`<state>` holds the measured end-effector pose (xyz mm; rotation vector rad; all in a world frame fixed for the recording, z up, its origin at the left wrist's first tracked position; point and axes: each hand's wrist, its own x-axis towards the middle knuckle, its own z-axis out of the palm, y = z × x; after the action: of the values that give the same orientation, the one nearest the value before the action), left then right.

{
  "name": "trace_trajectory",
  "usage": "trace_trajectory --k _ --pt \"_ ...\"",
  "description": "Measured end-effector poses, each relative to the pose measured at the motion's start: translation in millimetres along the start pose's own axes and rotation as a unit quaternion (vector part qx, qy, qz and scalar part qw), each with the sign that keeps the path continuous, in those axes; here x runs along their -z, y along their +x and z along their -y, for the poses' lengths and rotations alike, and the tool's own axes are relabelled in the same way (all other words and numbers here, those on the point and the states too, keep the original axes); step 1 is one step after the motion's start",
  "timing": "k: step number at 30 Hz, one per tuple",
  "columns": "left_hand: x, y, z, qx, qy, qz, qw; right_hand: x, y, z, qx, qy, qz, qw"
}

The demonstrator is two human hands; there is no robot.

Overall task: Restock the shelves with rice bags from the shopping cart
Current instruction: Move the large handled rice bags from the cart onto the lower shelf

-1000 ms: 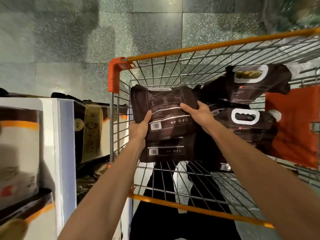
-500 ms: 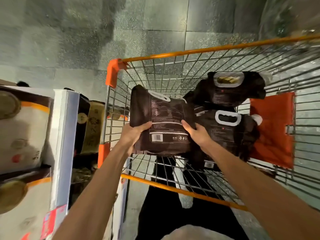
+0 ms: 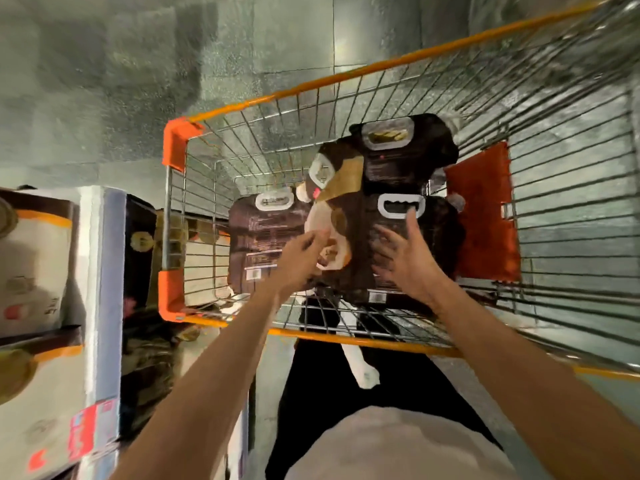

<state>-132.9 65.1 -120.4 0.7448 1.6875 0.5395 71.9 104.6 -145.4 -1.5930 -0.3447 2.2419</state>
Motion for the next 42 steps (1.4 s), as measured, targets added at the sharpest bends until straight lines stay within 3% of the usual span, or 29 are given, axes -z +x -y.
trace_trajectory --k 2,5,9,12,16,19,22,25,30,36,39,42 --pt "-10.9 14.2 8.8 -0.006 0.017 -0.022 1.000 13.0 0.7 12.1 0.025 -0.020 -0.014 0.999" --pt "-26.1 29.1 9.1 -0.003 0.005 -0.027 1.000 14.3 4.6 24.1 0.058 -0.151 -0.031 0.986" --pt "-43.5 46.3 10.8 0.023 -0.025 -0.122 0.992 33.8 19.6 22.2 0.135 -0.282 -0.180 0.933" --pt "-36.1 58.6 22.6 0.105 -0.115 -0.187 0.970 58.6 29.7 17.2 0.123 -0.271 -0.235 0.925" --pt "-21.1 69.2 41.5 0.188 -0.091 -0.038 0.977 76.6 34.0 18.8 0.075 -0.232 -0.218 0.945" --pt "-23.1 75.2 48.4 0.199 -0.187 0.091 0.958 80.4 41.1 18.7 0.051 -0.215 -0.212 0.952" --pt "-27.4 83.4 59.8 0.194 -0.256 0.143 0.936 82.3 45.6 17.9 0.034 -0.206 -0.218 0.953" --pt "-26.2 91.7 61.2 0.206 -0.245 0.152 0.935 84.0 44.9 25.0 0.003 -0.224 -0.199 0.954" --pt "-31.3 88.9 53.7 0.209 -0.214 0.155 0.942 86.0 49.3 42.3 -0.064 -0.161 -0.117 0.978" --pt "-25.8 68.1 26.7 0.197 -0.165 0.107 0.960 72.1 32.0 36.3 -0.014 -0.174 -0.132 0.976" --pt "-17.5 49.4 11.9 0.184 -0.124 0.090 0.971 63.6 9.5 36.4 0.015 -0.183 -0.108 0.977" --pt "-10.0 17.1 -3.3 0.168 -0.100 0.024 0.980 52.4 -8.9 38.3 0.022 -0.190 -0.072 0.979"
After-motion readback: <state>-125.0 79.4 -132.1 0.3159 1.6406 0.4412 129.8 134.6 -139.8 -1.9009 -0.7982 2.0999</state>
